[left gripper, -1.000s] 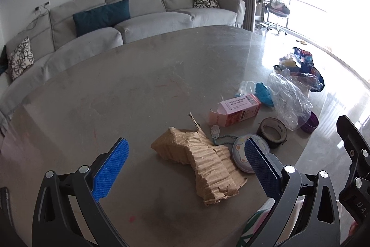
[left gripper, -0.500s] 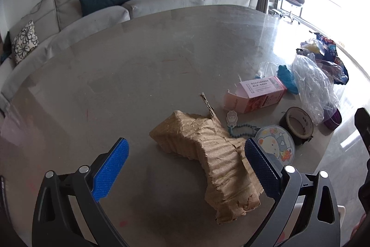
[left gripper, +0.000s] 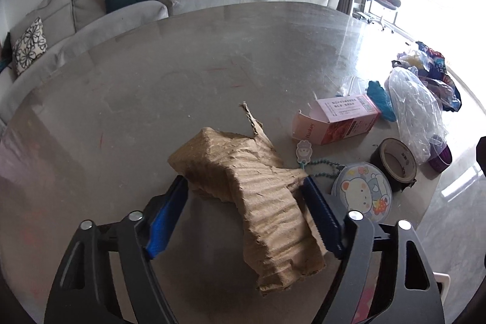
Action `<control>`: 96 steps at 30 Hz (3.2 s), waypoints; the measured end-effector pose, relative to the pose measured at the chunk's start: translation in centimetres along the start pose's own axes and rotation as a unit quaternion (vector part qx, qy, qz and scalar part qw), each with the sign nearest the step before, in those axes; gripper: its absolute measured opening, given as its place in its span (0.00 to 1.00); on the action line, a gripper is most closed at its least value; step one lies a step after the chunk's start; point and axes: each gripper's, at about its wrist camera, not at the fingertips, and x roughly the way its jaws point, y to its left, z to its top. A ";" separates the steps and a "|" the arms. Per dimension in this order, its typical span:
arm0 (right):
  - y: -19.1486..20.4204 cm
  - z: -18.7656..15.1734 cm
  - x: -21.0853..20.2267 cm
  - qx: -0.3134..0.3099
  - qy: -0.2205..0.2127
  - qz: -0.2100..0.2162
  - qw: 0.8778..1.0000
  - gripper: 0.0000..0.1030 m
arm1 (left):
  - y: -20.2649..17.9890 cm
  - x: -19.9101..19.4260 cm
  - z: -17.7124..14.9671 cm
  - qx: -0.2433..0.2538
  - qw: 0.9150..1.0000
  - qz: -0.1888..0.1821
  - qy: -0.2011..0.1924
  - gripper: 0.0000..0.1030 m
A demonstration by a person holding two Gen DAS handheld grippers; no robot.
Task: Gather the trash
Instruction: 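Reach the left gripper to the crumpled brown cardboard and grasp it, then grasp the black tape roll with the right gripper while the left holds cardboard, then carry cardboard and tape roll to the white bin and open both grippers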
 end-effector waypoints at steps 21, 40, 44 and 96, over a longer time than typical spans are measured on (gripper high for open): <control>4.2 -1.8 2.0 0.015 0.017 0.034 0.999 0.96 | 4.0 -6.5 1.6 0.019 0.994 0.016 -0.105 0.30; 5.1 -2.5 7.7 0.092 0.097 0.023 0.991 0.79 | 5.1 -6.9 1.7 0.008 0.994 0.010 -0.107 0.30; 4.7 -2.5 8.1 0.119 0.113 0.033 0.986 0.78 | 5.1 -6.8 1.7 0.009 0.994 0.008 -0.105 0.30; -5.4 -4.7 -12.6 0.071 0.001 -0.068 0.995 0.49 | -7.6 -12.9 -6.0 0.155 0.975 -0.121 -0.104 0.31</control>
